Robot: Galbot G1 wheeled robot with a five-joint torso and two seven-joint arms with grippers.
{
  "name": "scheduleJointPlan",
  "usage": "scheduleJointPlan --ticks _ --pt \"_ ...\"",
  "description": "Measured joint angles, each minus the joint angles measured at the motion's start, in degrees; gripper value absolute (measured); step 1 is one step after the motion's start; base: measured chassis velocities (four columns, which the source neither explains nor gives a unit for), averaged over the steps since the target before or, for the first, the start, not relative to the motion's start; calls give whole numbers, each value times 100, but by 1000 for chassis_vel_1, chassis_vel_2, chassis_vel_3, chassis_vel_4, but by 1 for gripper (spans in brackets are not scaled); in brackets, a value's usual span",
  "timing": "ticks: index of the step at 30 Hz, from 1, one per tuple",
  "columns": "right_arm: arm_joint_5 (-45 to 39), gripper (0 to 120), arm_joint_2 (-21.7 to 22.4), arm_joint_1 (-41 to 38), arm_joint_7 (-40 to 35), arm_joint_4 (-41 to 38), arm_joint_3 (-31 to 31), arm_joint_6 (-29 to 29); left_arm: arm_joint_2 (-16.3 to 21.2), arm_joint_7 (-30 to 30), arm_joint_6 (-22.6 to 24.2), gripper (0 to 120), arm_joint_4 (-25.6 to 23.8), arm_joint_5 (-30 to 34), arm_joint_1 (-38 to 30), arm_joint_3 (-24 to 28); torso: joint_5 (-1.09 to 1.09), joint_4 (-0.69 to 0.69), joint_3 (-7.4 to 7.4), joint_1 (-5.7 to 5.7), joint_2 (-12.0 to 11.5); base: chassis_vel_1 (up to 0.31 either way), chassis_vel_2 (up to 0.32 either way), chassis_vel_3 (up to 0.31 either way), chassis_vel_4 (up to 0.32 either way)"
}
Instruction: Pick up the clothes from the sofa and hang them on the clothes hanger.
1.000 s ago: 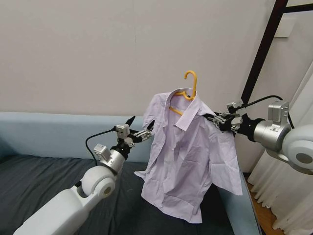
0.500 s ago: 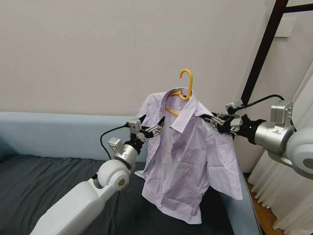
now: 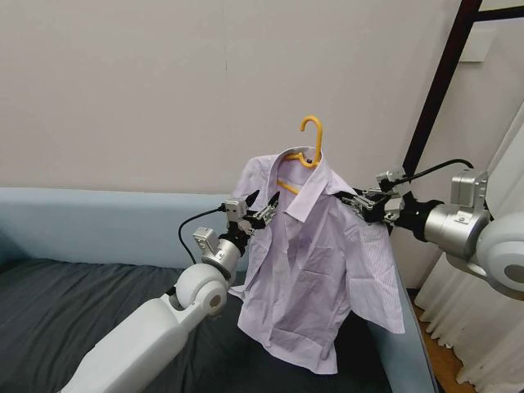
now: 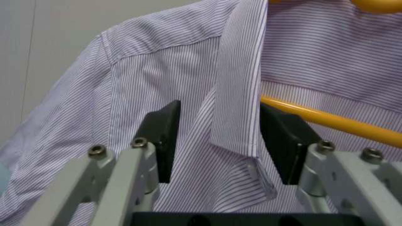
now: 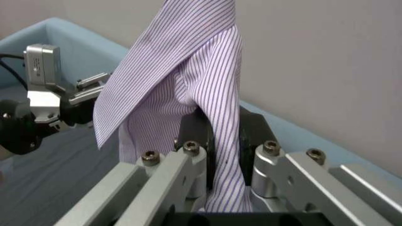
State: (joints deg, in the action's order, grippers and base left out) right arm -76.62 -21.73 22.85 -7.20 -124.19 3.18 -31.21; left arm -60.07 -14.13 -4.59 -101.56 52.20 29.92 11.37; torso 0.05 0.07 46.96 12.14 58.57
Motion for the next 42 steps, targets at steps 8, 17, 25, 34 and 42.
scheduleJointPlan --ticks 8,17,25,34,42 --pt "20 7 -4 18 9 48 -18 -6 -9 1 -1 13 25 30 -95 61 0 0 0 0 0 0 0 0 0" --pt "84 7 -48 21 10 94 -43 -9 35 57 1 0 -52 30 -176 128 0 1 0 0 0 0 0 0 0" --pt "222 7 -93 35 8 190 -61 -9 251 -45 89 0 -384 157 -285 128 0 0 0 0 0 0 0 0 0" --pt "250 7 -137 -41 7 250 -105 4 232 -403 391 0 -737 472 -461 208 0 0 0 0 0 0 0 0 0" --pt "205 7 -138 -1 -15 231 -81 11 94 -632 636 0 -809 590 -393 217 0 -1 0 0 0 0 0 0 0"
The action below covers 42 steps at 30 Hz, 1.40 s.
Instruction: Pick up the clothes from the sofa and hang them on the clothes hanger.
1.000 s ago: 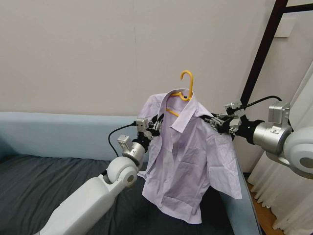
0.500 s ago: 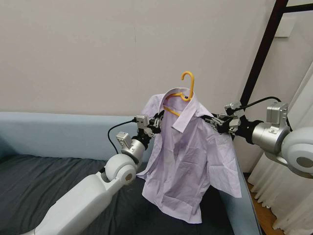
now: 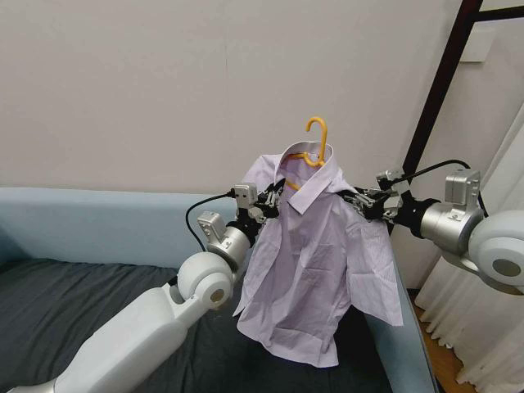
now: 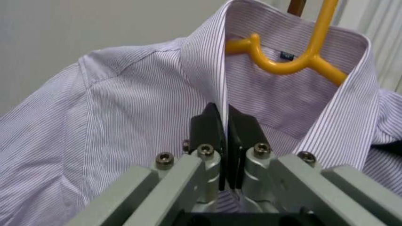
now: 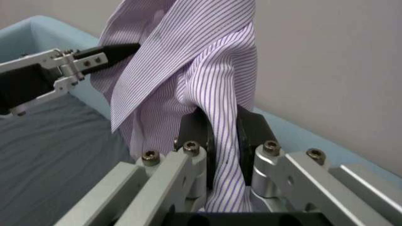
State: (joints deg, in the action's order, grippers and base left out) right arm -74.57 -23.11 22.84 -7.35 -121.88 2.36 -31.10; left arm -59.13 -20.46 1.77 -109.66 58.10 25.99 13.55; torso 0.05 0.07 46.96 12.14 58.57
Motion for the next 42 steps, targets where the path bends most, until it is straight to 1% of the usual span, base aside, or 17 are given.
scheduleJointPlan --ticks 7,10,12,16,17,19,20,21,24,27,29,32,34,37,38,40,42 --pt "-182 7 -157 -79 -168 9 42 23 -470 -493 359 1 -180 78 27 12 0 1 0 0 0 0 0 0 0" --pt "-367 7 -196 -268 -275 46 69 46 -519 -740 594 14 -260 133 -162 34 -1 1 0 0 0 0 0 0 0" --pt "-400 7 -196 -299 -302 55 76 68 -504 -772 641 18 -280 159 -209 13 0 1 0 0 0 0 0 0 0" --pt "-590 7 -184 -507 -426 111 85 99 -351 -1005 973 32 -420 271 -357 -100 0 1 0 0 0 0 0 0 0" --pt "-590 7 -184 -507 -426 111 85 99 -351 -1005 973 32 -420 271 -357 -100 0 1 0 0 0 0 0 0 0" --pt "-667 7 -154 -689 -455 157 74 99 -155 -1100 1206 44 -590 304 -325 -207 0 2 0 0 0 0 0 0 0" --pt "-681 7 -144 -729 -457 175 71 99 -97 -1134 1256 46 -638 312 -290 -240 0 1 0 0 0 0 0 0 0" --pt "-723 7 -108 -834 -458 224 56 99 99 -1167 1374 53 -810 333 -132 -365 1 1 0 0 0 0 0 0 0" --pt "-765 7 -69 -913 -459 268 43 95 294 -1176 1419 59 -967 339 22 -486 2 -1 0 0 0 0 0 0 0" --pt "-822 7 -8 -1052 -446 331 6 92 674 -1186 1412 74 -1384 494 353 -813 2 0 0 0 0 0 0 0 0" --pt "-834 7 -8 -1080 -446 343 5 92 765 -1189 1403 79 -1522 591 434 -920 1 1 0 0 0 0 0 0 0" --pt "-910 7 29 -1207 -477 395 2 86 1131 -1128 1254 92 -1982 790 943 -1408 0 1 -1 0 0 0 0 0 0" --pt "-951 7 85 -1244 -483 392 2 70 1244 -1049 1158 97 -2112 747 1239 -1635 0 1 -1 0 1 0 0 0 0" --pt "-1044 7 271 -1265 -548 325 48 -8 1457 -780 860 100 -2349 183 2212 -2152 1 1 -1 0 0 0 0 0 0" --pt "-1044 7 271 -1265 -548 325 48 -8 1457 -780 860 100 -2349 183 2212 -2152 1 1 -1 0 0 0 0 0 0" --pt "-1115 7 415 -1254 -630 259 103 -75 1471 -460 616 100 -2451 -320 3112 -2668 1 2 -1 0 1 0 0 0 0" --pt "-1196 7 566 -1217 -724 190 185 -151 1298 -196 353 100 -2480 -746 4088 -3184 0 1 -1 -1 1 0 0 0 0"
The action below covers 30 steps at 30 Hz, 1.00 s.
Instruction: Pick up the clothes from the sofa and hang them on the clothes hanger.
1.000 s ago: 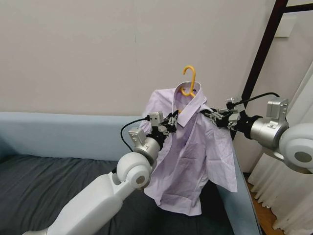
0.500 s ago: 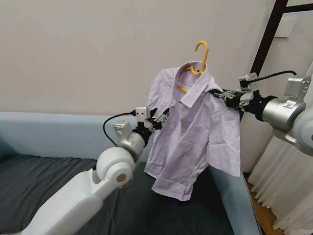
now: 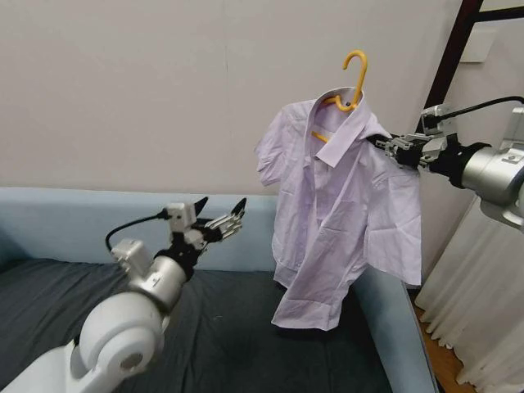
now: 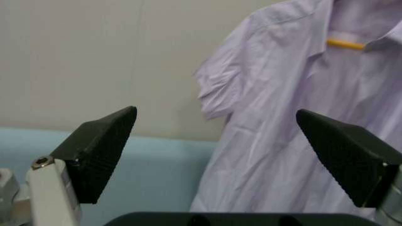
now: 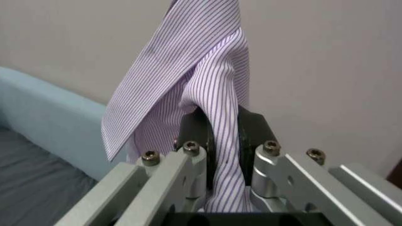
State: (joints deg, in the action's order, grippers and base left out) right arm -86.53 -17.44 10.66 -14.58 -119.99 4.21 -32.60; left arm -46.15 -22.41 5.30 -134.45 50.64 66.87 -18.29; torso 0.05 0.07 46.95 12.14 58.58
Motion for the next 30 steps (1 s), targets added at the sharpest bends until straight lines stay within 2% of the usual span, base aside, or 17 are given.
scheduleJointPlan --ticks 1,3,5,7,9,11,13,16,18,20,22,24,30 --pt "0 7 0 0 0 0 0 0 0 0 0 100 0 0 0 0 0 0 0 0 0 0 0 0 0" --pt "-88 7 147 63 -127 -90 96 -68 -293 212 -290 100 62 -521 803 -438 2 -2 0 0 0 0 0 0 0" --pt "-117 7 247 154 -180 -141 162 -80 -621 373 -556 100 176 -1089 1289 -761 0 1 0 0 0 0 0 0 0" --pt "-119 7 275 191 -192 -162 182 -83 -757 446 -661 100 214 -1283 1481 -888 1 2 0 0 0 0 0 0 0" --pt "-118 7 300 292 -232 -232 215 -84 -1167 697 -1054 100 314 -1784 2095 -1264 1 2 0 0 0 0 0 0 0" --pt "-91 7 286 343 -279 -259 232 -85 -1386 890 -1334 100 376 -2100 2548 -1467 0 -1 0 0 0 0 0 0 0" --pt "-74 7 279 356 -292 -266 235 -85 -1442 934 -1410 100 391 -2182 2663 -1511 -1 -2 0 0 0 0 0 0 0" --pt "19 7 212 433 -517 -364 266 -160 -1900 1103 -1992 100 521 -2703 3289 -1680 -1 -1 0 0 0 0 0 0 0" --pt "6 7 178 444 -721 -426 296 -283 -2138 1144 -2201 100 554 -2823 3475 -1702 -1 0 0 0 0 0 0 0 0" --pt "3 7 176 444 -735 -429 299 -291 -2150 1147 -2209 100 555 -2827 3483 -1702 -1 0 1 0 0 0 0 0 0" --pt "-31 7 151 441 -901 -468 336 -421 -2326 1189 -2352 100 577 -2871 3618 -1682 -1 0 1 0 0 0 0 0 0" --pt "-46 7 7 389 -1362 -502 365 -734 -2472 1218 -2499 100 623 -2988 3707 -1595 0 1 0 0 0 0 0 0 0" --pt "46 7 -292 255 -1759 -214 328 -939 -2478 1218 -2505 100 627 -2995 3695 -1572 0 1 1 1 -1 0 0 0 0"
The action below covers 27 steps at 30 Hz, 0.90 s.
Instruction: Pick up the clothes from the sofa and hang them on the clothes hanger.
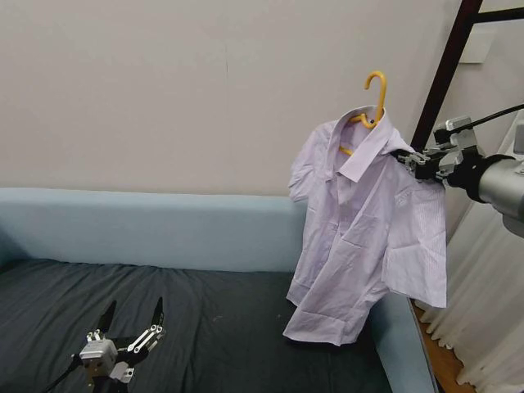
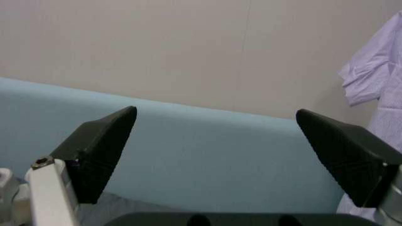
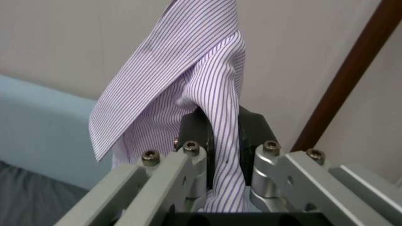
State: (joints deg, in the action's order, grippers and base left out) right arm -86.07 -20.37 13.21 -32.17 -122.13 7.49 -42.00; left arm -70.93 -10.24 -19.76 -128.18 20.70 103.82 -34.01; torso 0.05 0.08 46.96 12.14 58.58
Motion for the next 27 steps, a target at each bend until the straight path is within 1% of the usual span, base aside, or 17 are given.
scheduleJointPlan --ticks 2,4,5,6,7,8,9,11,13,15,16,20,21,23,25,26,27 --pt "215 7 -140 -30 92 228 -7 -5 3 -2 0 100 0 3 -9 5 -1 0 0 0 0 0 0 0 0" --pt "658 7 -492 16 349 554 -2 120 10 -4 4 100 0 12 -20 10 0 1 0 0 0 0 0 0 0" --pt "658 7 -492 16 349 554 -2 120 10 -4 4 100 0 12 -20 10 0 1 0 0 0 0 0 0 0" --pt "804 7 -603 51 409 634 2 155 11 -5 5 100 0 14 -20 11 1 1 0 0 0 0 0 0 0" --pt "1311 7 -904 149 577 863 3 248 14 -8 10 100 0 20 -26 13 -1 -2 1 0 -1 0 0 0 0" --pt "1478 7 -994 172 633 938 1 268 15 -9 12 100 0 21 -28 14 -2 -2 1 0 -1 0 0 0 0" --pt "2050 7 -1264 193 847 1243 -34 332 18 -10 16 100 0 25 -32 16 -1 -3 1 1 -1 0 0 0 0" --pt "2254 7 -1364 181 933 1395 -51 357 20 -11 18 100 0 26 -33 16 0 -3 1 0 -1 0 0 0 0" --pt "2776 7 -1669 -37 1220 1945 -131 436 24 -14 25 100 0 30 -38 18 -3 1 2 1 -1 0 0 0 0" --pt "3062 7 -1891 -397 1379 2435 -235 462 26 -14 30 100 0 34 -41 19 -1 0 1 1 -1 0 0 0 0" --pt "3062 7 -1891 -397 1379 2435 -235 462 26 -14 30 100 0 34 -41 19 -1 0 1 1 -1 0 0 0 0" --pt "3201 7 -2184 -1442 1471 3268 -620 290 30 -20 35 100 0 40 -45 21 0 -2 2 1 -1 0 0 0 0" --pt "3201 7 -2184 -1442 1471 3268 -620 290 30 -20 35 100 0 40 -45 21 0 -2 2 1 -1 0 0 0 0" --pt "3144 7 -2201 -1928 1421 3473 -813 112 31 -20 38 100 0 41 -46 22 4 -3 0 1 -1 0 0 0 0" --pt "2994 7 -2102 -2384 1311 3551 -1050 15 31 -20 39 100 -1 42 -47 23 0 0 0 1 -1 0 0 0 0" --pt "2994 7 -2102 -2384 1311 3551 -1050 15 31 -20 39 100 -1 42 -47 23 0 0 0 1 -1 0 0 0 0" --pt "2888 7 -2030 -2592 1210 3547 -1173 -2 32 -19 39 100 -1 43 -48 24 0 1 0 1 -1 0 0 0 0"
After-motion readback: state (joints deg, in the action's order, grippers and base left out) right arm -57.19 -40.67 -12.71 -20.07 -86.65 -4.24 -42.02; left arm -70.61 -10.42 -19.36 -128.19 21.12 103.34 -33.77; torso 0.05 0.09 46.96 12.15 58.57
